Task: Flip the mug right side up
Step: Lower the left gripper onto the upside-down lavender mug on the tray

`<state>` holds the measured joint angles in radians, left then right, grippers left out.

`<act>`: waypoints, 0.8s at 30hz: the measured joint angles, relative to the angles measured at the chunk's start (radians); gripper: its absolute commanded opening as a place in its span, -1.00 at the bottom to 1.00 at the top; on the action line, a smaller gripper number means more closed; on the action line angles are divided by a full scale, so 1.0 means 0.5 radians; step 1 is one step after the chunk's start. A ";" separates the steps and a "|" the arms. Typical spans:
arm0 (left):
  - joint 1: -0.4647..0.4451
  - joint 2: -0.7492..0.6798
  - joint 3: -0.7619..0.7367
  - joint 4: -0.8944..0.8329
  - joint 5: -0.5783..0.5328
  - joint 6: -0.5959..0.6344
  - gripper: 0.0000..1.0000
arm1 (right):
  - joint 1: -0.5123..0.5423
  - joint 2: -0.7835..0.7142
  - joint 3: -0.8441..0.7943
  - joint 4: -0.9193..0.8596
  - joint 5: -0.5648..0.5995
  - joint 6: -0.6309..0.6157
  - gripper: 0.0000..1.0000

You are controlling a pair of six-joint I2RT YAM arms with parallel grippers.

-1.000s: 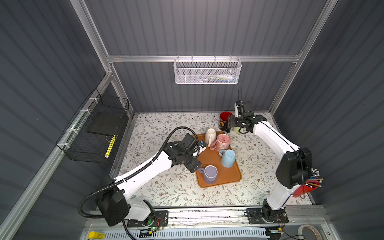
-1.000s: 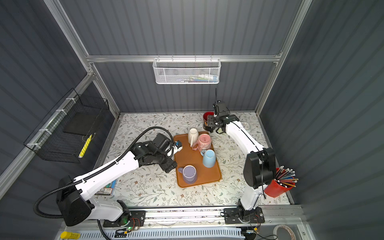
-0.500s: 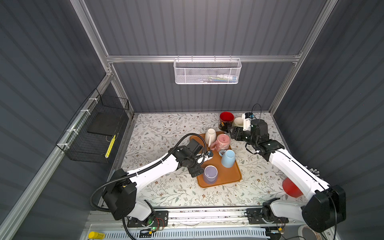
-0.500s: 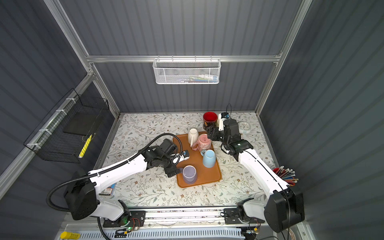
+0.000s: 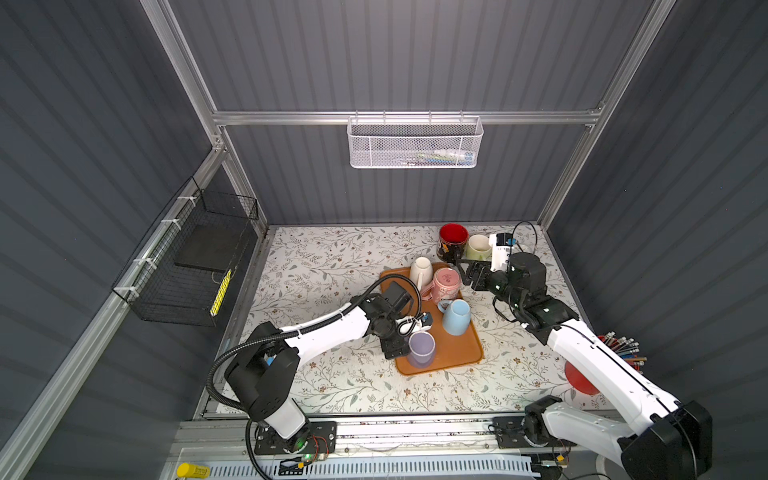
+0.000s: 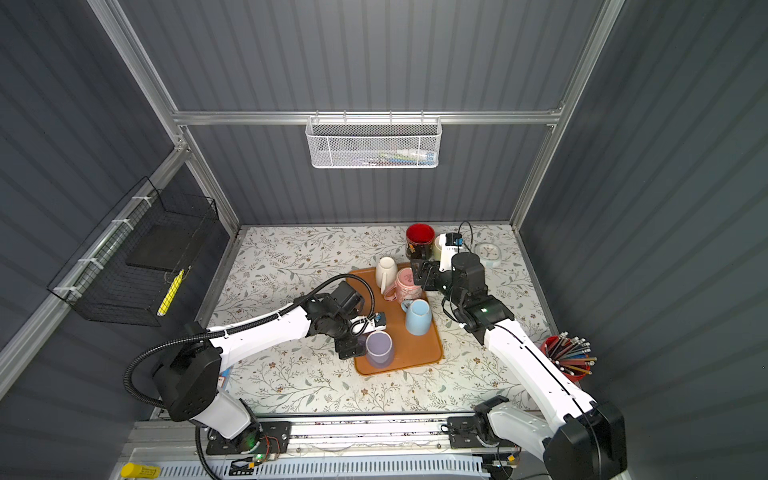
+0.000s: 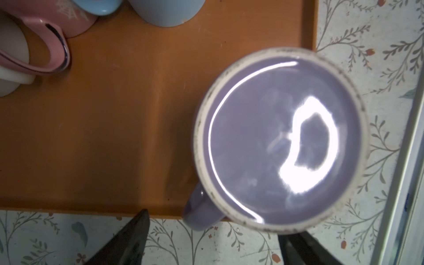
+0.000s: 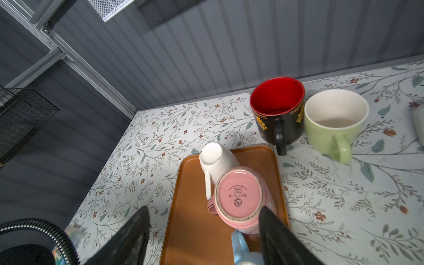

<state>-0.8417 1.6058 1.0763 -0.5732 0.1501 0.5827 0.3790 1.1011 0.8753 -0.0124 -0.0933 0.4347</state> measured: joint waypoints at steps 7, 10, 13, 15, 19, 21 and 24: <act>0.000 0.000 -0.024 0.043 0.093 0.025 0.60 | -0.007 -0.001 -0.001 0.041 0.036 0.000 0.50; 0.000 0.000 -0.027 0.047 0.140 0.027 0.55 | -0.012 -0.002 -0.008 0.058 0.040 0.001 0.50; -0.003 0.000 -0.056 0.076 0.191 0.024 0.47 | -0.012 -0.002 -0.022 0.067 0.043 0.006 0.50; -0.008 -0.006 -0.076 0.088 0.217 0.016 0.41 | -0.012 0.000 -0.024 0.070 0.043 0.007 0.50; -0.024 -0.039 -0.102 0.094 0.256 -0.015 0.01 | -0.012 0.001 -0.024 0.089 0.043 0.010 0.50; -0.033 -0.068 -0.108 0.093 0.270 -0.034 -0.06 | -0.012 0.002 -0.024 0.096 0.043 0.014 0.50; -0.046 -0.120 -0.115 0.094 0.294 -0.044 -0.10 | -0.012 0.003 -0.024 0.098 0.043 0.016 0.50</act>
<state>-0.8646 1.5459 1.0187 -0.5262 0.2970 0.5606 0.3729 1.1027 0.8635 0.0368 -0.0719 0.4427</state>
